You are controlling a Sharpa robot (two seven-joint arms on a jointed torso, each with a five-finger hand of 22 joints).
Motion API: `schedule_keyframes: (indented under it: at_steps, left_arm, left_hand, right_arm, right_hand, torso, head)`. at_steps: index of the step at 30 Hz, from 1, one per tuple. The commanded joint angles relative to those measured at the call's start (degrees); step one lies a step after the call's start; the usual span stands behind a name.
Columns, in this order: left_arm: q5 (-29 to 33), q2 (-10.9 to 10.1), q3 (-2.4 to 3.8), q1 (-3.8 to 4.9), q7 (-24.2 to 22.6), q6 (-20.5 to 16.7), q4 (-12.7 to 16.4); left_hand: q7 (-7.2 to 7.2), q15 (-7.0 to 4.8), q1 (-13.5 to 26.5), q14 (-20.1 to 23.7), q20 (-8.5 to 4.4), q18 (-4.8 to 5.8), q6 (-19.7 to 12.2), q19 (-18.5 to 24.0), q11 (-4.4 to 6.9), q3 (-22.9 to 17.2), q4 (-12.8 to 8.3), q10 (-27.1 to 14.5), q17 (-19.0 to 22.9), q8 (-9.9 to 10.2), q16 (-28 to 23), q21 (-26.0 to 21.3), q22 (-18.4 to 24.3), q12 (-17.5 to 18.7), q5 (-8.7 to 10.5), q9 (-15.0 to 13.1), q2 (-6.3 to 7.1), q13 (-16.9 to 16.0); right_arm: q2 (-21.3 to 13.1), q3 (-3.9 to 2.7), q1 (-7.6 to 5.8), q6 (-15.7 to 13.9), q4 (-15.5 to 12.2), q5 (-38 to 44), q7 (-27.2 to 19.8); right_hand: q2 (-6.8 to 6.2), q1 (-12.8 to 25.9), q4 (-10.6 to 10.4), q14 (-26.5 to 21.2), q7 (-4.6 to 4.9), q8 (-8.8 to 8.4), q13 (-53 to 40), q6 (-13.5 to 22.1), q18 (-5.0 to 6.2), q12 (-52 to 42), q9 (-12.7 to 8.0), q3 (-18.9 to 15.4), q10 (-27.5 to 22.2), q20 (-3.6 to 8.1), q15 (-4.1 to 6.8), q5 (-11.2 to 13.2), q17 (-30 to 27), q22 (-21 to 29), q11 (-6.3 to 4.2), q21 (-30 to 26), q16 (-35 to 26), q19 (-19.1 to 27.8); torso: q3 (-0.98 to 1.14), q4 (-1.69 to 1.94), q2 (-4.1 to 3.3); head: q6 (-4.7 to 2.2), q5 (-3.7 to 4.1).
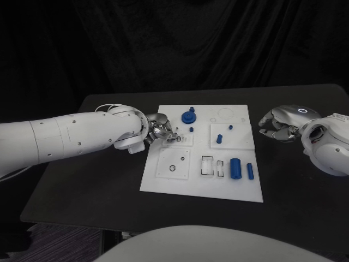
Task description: Assemble the parts on the task board
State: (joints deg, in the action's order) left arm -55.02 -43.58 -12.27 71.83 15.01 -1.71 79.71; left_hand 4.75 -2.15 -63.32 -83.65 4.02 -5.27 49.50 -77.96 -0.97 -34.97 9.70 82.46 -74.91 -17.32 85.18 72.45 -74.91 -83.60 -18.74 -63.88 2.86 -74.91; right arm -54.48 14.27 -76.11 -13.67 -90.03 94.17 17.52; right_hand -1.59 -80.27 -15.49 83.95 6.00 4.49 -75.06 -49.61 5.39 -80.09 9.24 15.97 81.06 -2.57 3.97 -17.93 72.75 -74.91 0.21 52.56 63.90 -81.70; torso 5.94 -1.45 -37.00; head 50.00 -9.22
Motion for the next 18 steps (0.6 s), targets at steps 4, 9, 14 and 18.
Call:
schedule_keyframes:
  at_steps: [4,9,14,18]
  left_arm:
    - [0.0,0.3,0.14,2.84,-0.8,12.5,-0.6]
    - [0.0,1.6,0.14,5.02,0.7,21.3,-2.5]
    - [0.0,3.4,0.14,6.01,0.8,27.2,-5.1]
    - [1.8,5.1,0.14,6.31,1.7,30.7,-7.6]
  left_hand:
    - [0.27,-0.13,-0.1,-0.8,0.05,0.92,-1.2,-0.9,0.23,-9.1,-7.8,0.3,-4.9,-1.2,0.8,1.2,-7.1,0.1,2.74,-1.3,0.94,-9.0]
    - [0.84,0.33,0.2,-3.1,0.37,1.15,-3.1,-1.1,-0.13,-9.7,-6.7,1.8,-9.5,-1.9,2.7,2.0,-8.0,-1.3,3.70,-2.3,-0.57,-10.4]
    - [1.49,0.47,-1.2,-6.3,0.65,1.82,-5.3,-2.8,-0.44,-12.1,-8.6,2.3,-15.1,-2.7,4.8,4.8,-9.8,-2.0,3.76,-3.3,-0.23,-11.3]
    - [1.64,0.78,0.6,-6.3,0.85,1.96,-4.9,-3.1,-0.66,-13.3,-10.3,2.2,-15.1,-3.5,4.8,5.5,-10.5,-1.9,-0.92,-3.8,1.21,-11.3]
  right_arm:
    - [0.1,-0.04,0.15,0.4,0.1,0.0,1.2]
    - [0.5,-0.04,0.15,0.3,0.2,0.0,1.3]
    - [0.6,-0.04,0.14,0.3,0.4,-0.1,1.3]
    - [0.8,-0.04,0.14,0.3,0.6,-0.2,1.3]
  right_hand:
    - [-0.39,-0.3,0.0,1.3,-0.04,-0.22,-2.4,0.4,1.07,0.2,-0.1,0.3,-0.4,-0.05,-0.36,-0.2,-0.1,-5.7,-0.09,-0.5,-0.2,0.6]
    - [-0.39,-0.3,0.0,1.3,-0.02,-0.23,-2.4,0.4,1.08,0.2,-0.1,0.4,-0.4,-0.05,-0.37,-0.2,-0.1,-5.7,-0.09,-0.6,-0.2,0.6]
    - [-0.38,-0.3,0.0,1.3,0.02,-0.20,-2.4,0.3,1.07,0.2,-0.1,0.4,-0.3,-0.05,-0.37,-0.2,-0.1,-5.7,-0.07,-0.6,-0.3,0.6]
    - [-0.37,-0.3,-0.1,1.3,0.06,-0.15,-2.5,0.3,1.08,0.1,-0.1,0.4,-0.3,-0.05,-0.38,-0.2,-0.1,-5.6,-0.05,-0.6,-0.2,0.6]
  torso:
    - [0.01,-0.03,0.04]
    - [0.09,-0.15,0.11]
    - [0.09,-0.02,0.09]
    - [0.14,-0.08,0.09]
  head:
    - [0.00,-0.02]
    - [0.00,0.04]
    - [0.00,0.50]
    - [0.00,0.54]
